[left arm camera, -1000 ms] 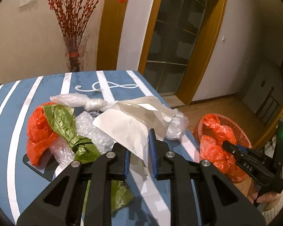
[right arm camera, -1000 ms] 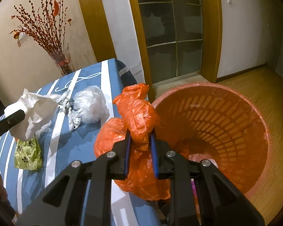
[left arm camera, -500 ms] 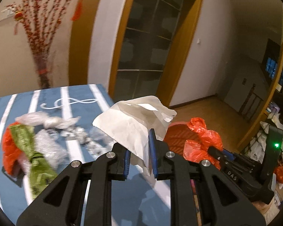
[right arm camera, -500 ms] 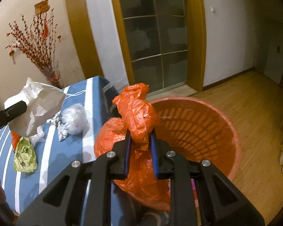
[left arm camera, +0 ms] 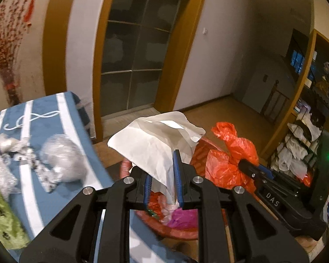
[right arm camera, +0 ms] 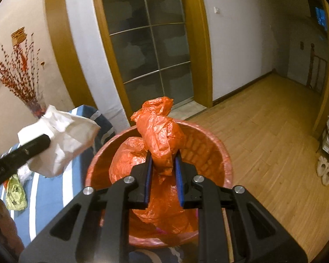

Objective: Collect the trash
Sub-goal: 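Carry the white bag in the left tool and orange bag in the right over the basket, then open both tools to drop the white and orange bags into the basket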

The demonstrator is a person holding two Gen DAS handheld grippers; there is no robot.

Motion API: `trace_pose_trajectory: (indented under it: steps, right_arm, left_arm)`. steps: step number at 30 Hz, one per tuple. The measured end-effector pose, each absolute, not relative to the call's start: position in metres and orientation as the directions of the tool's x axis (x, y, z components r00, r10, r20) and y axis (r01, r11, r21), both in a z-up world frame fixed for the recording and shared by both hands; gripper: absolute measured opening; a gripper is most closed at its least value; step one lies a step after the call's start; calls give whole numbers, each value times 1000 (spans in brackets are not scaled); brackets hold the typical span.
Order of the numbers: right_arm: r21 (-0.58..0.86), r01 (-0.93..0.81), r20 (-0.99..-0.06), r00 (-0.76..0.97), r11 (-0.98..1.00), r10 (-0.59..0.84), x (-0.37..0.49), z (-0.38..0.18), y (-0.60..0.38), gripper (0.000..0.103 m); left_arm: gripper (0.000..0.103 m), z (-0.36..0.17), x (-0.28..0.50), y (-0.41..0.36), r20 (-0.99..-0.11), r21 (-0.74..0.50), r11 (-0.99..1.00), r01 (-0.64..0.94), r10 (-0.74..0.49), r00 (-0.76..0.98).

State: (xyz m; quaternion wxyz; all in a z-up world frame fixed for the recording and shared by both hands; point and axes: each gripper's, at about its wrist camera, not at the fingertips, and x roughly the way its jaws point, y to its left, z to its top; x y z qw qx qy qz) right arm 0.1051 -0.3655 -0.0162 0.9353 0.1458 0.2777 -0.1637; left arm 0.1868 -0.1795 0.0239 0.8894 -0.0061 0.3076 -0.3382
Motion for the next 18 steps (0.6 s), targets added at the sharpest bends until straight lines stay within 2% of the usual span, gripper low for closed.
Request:
trace_pose_trajectory:
  steps: [16, 18]
  right_arm:
    - [236, 413, -580, 786, 880, -214, 116, -32, -401, 20]
    - [241, 408, -579, 789, 881, -207, 117, -33, -402, 22]
  left_arm:
    - [18, -6, 196, -223, -609, -226, 754, 617, -604, 515]
    - [19, -8, 199, -224, -618, -235, 754, 613, -603, 505]
